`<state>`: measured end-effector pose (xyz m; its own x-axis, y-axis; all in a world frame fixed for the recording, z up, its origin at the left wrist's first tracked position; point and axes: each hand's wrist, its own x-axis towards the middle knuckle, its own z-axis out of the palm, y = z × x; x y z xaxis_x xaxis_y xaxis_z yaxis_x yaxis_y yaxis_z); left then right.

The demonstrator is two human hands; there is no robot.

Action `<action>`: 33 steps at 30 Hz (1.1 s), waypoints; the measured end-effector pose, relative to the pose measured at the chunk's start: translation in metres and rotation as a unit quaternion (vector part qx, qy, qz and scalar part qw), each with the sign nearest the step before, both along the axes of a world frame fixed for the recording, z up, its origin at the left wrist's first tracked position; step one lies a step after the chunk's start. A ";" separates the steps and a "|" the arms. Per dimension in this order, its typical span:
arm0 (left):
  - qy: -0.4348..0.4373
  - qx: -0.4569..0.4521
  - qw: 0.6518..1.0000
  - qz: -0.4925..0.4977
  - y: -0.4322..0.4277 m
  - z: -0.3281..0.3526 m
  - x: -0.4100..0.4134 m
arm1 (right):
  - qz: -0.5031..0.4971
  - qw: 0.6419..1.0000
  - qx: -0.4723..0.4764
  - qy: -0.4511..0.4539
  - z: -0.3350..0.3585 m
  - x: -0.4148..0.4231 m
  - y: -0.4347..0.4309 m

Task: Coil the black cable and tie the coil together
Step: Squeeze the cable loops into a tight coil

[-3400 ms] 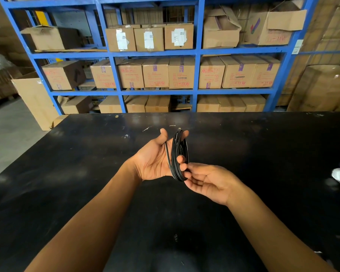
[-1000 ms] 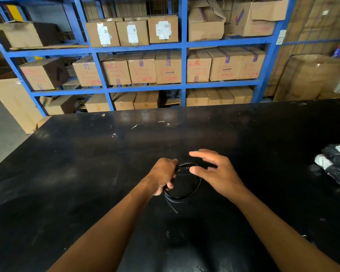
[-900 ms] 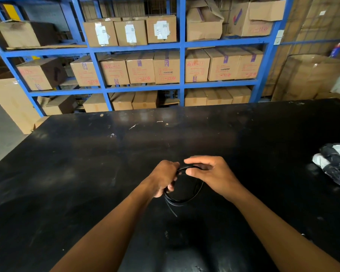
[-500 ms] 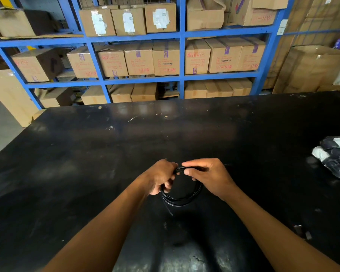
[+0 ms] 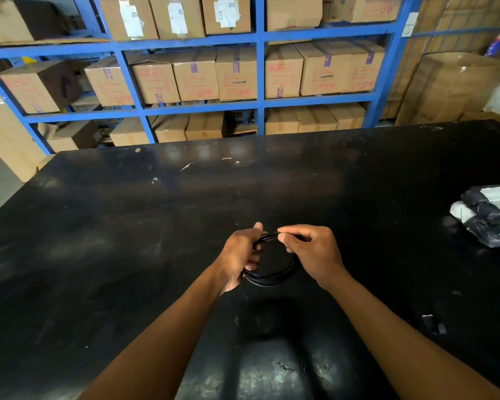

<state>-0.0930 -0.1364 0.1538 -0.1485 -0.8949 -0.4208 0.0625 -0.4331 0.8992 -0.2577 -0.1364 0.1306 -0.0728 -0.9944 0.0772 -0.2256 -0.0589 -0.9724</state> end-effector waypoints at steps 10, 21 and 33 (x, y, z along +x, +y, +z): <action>-0.088 -0.144 0.986 -0.007 0.011 -0.028 -0.035 | -0.052 0.998 0.042 -0.006 -0.006 -0.027 0.018; -0.173 -0.159 0.970 -0.056 0.006 -0.080 -0.123 | -0.131 0.984 0.109 0.040 -0.035 -0.102 0.049; -0.186 -0.090 0.974 -0.092 0.006 -0.104 -0.186 | -0.138 0.868 0.296 0.374 -0.090 -0.189 0.084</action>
<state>-0.2792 -0.1308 0.0494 -0.1804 -0.9320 -0.3145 -0.3458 -0.2393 0.9073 -0.4470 -0.0520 0.0401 -0.4641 -0.8289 -0.3124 -0.7327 0.5574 -0.3904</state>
